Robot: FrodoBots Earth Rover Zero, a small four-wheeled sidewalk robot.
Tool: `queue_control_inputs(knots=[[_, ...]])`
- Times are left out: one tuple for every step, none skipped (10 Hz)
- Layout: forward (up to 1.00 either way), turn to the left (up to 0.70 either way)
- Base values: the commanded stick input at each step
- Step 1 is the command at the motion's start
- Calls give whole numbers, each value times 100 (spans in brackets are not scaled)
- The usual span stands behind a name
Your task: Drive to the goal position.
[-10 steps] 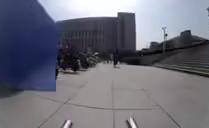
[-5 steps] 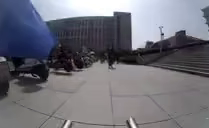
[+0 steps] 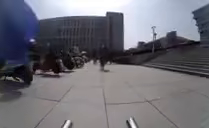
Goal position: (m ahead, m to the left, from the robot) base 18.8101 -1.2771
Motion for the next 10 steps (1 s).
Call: queue_control_inputs(knots=[[70,1],[70,1],[70,1],[70,1],[70,1],[70,1],[70,1],[70,1],[70,1],[70,-7]])
